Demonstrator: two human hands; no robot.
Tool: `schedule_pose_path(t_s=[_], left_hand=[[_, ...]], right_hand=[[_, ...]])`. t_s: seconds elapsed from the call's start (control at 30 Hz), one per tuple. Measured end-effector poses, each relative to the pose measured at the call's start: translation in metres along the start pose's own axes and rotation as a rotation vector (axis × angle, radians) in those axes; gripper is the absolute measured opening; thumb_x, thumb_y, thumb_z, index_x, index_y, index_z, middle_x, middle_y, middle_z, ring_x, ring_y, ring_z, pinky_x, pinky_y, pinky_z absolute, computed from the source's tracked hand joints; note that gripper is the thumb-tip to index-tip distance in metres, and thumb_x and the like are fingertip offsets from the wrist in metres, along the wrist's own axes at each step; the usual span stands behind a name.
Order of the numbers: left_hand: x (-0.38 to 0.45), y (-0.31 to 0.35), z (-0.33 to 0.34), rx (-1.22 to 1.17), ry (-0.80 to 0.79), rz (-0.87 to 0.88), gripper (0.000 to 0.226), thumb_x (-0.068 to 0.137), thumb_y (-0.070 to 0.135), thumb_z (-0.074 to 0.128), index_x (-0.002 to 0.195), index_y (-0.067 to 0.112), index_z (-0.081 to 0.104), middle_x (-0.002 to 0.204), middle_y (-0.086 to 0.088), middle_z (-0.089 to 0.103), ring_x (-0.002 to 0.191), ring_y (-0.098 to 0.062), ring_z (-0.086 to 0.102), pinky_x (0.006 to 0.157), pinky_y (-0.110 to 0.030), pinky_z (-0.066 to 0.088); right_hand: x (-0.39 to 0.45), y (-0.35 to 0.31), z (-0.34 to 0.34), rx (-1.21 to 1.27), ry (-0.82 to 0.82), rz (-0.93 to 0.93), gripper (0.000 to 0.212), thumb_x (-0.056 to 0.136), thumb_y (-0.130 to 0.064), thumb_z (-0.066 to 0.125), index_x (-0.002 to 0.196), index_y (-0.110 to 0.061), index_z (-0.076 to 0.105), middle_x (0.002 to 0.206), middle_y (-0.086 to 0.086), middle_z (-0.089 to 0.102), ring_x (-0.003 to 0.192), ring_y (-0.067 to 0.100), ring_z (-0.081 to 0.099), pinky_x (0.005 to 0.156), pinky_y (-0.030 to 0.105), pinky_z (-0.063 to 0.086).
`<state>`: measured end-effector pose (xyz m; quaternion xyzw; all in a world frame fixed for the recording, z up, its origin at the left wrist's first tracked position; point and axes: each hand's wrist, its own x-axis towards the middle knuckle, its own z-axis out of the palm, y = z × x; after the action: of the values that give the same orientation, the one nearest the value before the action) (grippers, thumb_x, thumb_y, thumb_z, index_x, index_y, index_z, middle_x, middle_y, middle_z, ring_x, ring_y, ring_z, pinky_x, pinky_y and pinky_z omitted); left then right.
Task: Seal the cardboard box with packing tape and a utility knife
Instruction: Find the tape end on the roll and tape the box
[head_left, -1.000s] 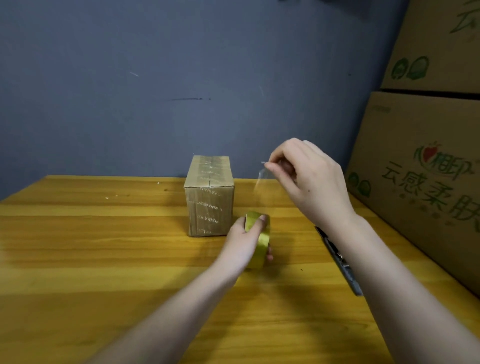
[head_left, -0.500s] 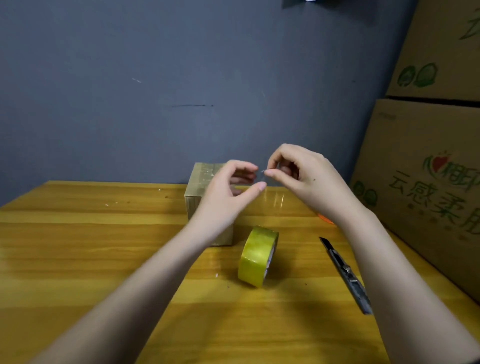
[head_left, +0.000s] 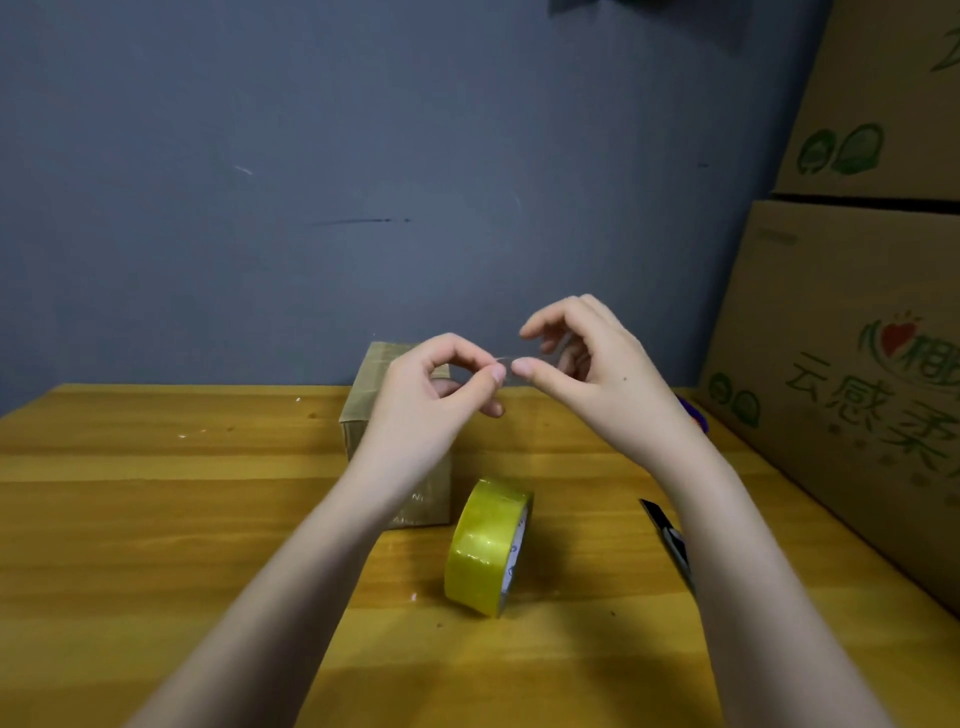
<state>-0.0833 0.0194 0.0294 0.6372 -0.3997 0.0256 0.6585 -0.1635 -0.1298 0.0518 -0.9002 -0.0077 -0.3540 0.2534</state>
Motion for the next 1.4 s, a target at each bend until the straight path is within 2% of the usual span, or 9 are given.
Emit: schedule_pose_path(t_s=[0.2, 0.43, 0.6, 0.77, 0.83, 0.9, 1.03, 1.2, 1.4], left_hand=[[-0.003, -0.001, -0.004, 0.014, 0.034, -0.005, 0.010, 0.086, 0.016, 0.064, 0.077, 0.018, 0.062, 0.080, 0.002, 0.065, 0.063, -0.009, 0.070, 0.066, -0.013, 0.050], [-0.003, 0.004, -0.010, -0.011, 0.079, -0.081, 0.021, 0.088, 0.021, 0.063, 0.067, 0.017, 0.060, 0.075, 0.007, 0.067, 0.059, -0.016, 0.071, 0.066, -0.016, 0.050], [-0.001, 0.006, -0.013, 0.003, 0.106, -0.144, 0.028, 0.088, 0.022, 0.062, 0.061, 0.019, 0.058, 0.081, 0.004, 0.068, 0.059, -0.017, 0.072, 0.066, -0.012, 0.048], [-0.001, 0.007, -0.016, 0.039, 0.129, -0.188, 0.026, 0.088, 0.020, 0.062, 0.064, 0.010, 0.062, 0.086, -0.017, 0.071, 0.067, -0.018, 0.073, 0.080, -0.024, 0.050], [0.000, 0.007, -0.016, 0.038, 0.134, -0.202, 0.025, 0.087, 0.020, 0.062, 0.068, 0.004, 0.065, 0.085, -0.020, 0.072, 0.070, -0.015, 0.072, 0.080, -0.018, 0.049], [-0.001, 0.007, -0.016, 0.043, 0.143, -0.213, 0.026, 0.087, 0.020, 0.062, 0.072, 0.000, 0.067, 0.082, -0.019, 0.072, 0.069, -0.011, 0.071, 0.076, -0.012, 0.049], [0.000, 0.005, -0.017, 0.029, 0.142, -0.227, 0.022, 0.086, 0.018, 0.063, 0.068, 0.008, 0.072, 0.083, -0.007, 0.072, 0.084, -0.013, 0.069, 0.092, -0.029, 0.049], [-0.001, 0.009, -0.019, 0.082, 0.151, -0.212, 0.020, 0.086, 0.022, 0.063, 0.068, 0.019, 0.073, 0.101, 0.008, 0.063, 0.098, 0.007, 0.055, 0.075, 0.000, 0.037], [-0.004, 0.010, -0.015, 0.047, 0.159, -0.217, 0.020, 0.084, 0.019, 0.063, 0.066, 0.017, 0.073, 0.106, 0.003, 0.063, 0.103, 0.000, 0.055, 0.082, -0.015, 0.036]], right_hand=[[-0.005, 0.001, 0.003, 0.456, -0.078, 0.150, 0.011, 0.083, -0.011, 0.069, 0.087, -0.002, 0.065, 0.077, -0.001, 0.065, 0.068, 0.003, 0.062, 0.062, 0.012, 0.047], [-0.003, -0.005, 0.011, 0.603, -0.011, 0.145, 0.023, 0.082, -0.004, 0.067, 0.098, -0.003, 0.050, 0.073, 0.001, 0.067, 0.067, 0.012, 0.061, 0.061, 0.012, 0.047], [-0.005, -0.007, 0.016, 0.528, 0.005, 0.085, 0.020, 0.084, -0.007, 0.066, 0.085, -0.012, 0.047, 0.080, 0.001, 0.066, 0.072, 0.010, 0.062, 0.067, 0.022, 0.049], [-0.006, -0.007, 0.023, 0.589, 0.006, 0.055, 0.016, 0.088, 0.001, 0.059, 0.083, -0.009, 0.048, 0.079, -0.002, 0.065, 0.073, 0.004, 0.061, 0.066, 0.015, 0.047], [-0.007, -0.004, 0.027, 0.588, 0.014, 0.051, 0.015, 0.088, 0.004, 0.057, 0.082, -0.008, 0.050, 0.078, -0.005, 0.064, 0.075, 0.002, 0.060, 0.066, 0.015, 0.047], [-0.007, -0.002, 0.028, 0.563, 0.004, 0.035, 0.012, 0.087, 0.002, 0.055, 0.081, -0.009, 0.055, 0.079, -0.007, 0.064, 0.078, 0.005, 0.061, 0.069, 0.017, 0.047], [-0.007, 0.001, 0.027, 0.513, -0.007, -0.019, 0.014, 0.081, -0.005, 0.052, 0.078, -0.011, 0.065, 0.085, 0.000, 0.065, 0.084, 0.012, 0.060, 0.074, 0.025, 0.046], [-0.008, -0.002, 0.032, 0.416, 0.050, -0.056, 0.010, 0.084, -0.008, 0.067, 0.087, -0.017, 0.071, 0.088, 0.000, 0.066, 0.083, 0.013, 0.061, 0.074, 0.021, 0.049], [-0.009, -0.006, 0.032, 0.346, 0.141, -0.080, 0.009, 0.081, -0.012, 0.071, 0.088, -0.017, 0.073, 0.083, -0.002, 0.067, 0.078, 0.015, 0.060, 0.069, 0.025, 0.049]])
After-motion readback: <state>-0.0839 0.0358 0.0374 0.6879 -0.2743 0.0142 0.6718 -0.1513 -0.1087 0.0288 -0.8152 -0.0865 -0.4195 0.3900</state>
